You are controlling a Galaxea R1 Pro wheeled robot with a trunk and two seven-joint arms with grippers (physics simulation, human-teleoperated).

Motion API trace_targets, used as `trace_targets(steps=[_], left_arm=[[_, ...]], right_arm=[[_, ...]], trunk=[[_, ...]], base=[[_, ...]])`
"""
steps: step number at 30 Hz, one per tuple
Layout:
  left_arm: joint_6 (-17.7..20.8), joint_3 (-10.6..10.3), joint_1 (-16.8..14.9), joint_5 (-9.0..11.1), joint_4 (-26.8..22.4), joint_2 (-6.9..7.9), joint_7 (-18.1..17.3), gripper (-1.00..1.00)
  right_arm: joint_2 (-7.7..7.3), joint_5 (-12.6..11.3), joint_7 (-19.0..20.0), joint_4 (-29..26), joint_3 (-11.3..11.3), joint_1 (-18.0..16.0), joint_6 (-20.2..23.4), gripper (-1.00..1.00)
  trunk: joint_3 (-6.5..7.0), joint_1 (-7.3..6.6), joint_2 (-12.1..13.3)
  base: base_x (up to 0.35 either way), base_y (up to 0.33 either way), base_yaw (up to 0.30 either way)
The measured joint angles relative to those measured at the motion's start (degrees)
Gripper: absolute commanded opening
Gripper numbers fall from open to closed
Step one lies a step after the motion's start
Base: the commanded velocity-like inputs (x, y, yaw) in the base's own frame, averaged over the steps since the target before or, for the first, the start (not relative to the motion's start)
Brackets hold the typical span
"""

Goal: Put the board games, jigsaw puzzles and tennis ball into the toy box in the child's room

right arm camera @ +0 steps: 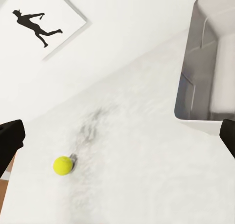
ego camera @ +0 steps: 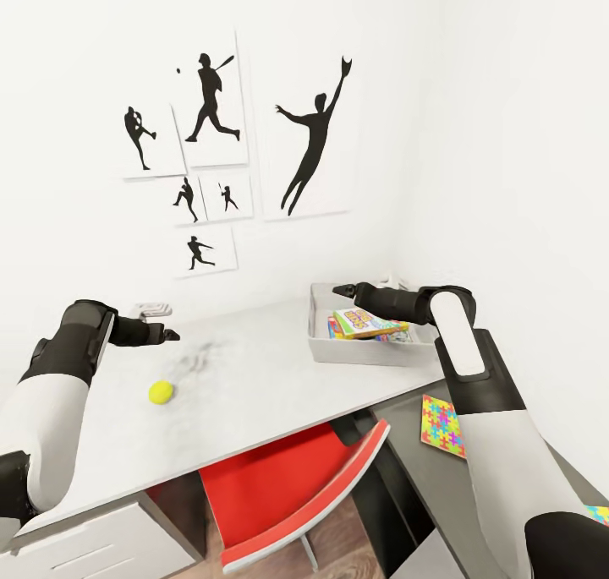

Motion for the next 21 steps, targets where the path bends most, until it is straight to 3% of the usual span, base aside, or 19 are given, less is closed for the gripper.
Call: trace_targets(steps=[15, 21], left_arm=[[-0.1, -0.1, 0.0, -0.4, 0.1, -0.03, 0.3, 1.00], [-0.2, 0.0, 0.0, -0.3, 1.5, -0.04, 4.4, 1.00]], right_arm=[[0.05, 0.0, 0.0, 0.4, 0.2, 0.0, 0.0, 1.00], [0.00, 0.0, 0.0, 0.6, 0.2, 0.0, 0.0, 1.00]], trunk=[[0.00, 0.00, 0.0], [0.00, 0.00, 0.0]], base=[[0.001, 0.000, 0.000], [0.000, 0.000, 0.000]])
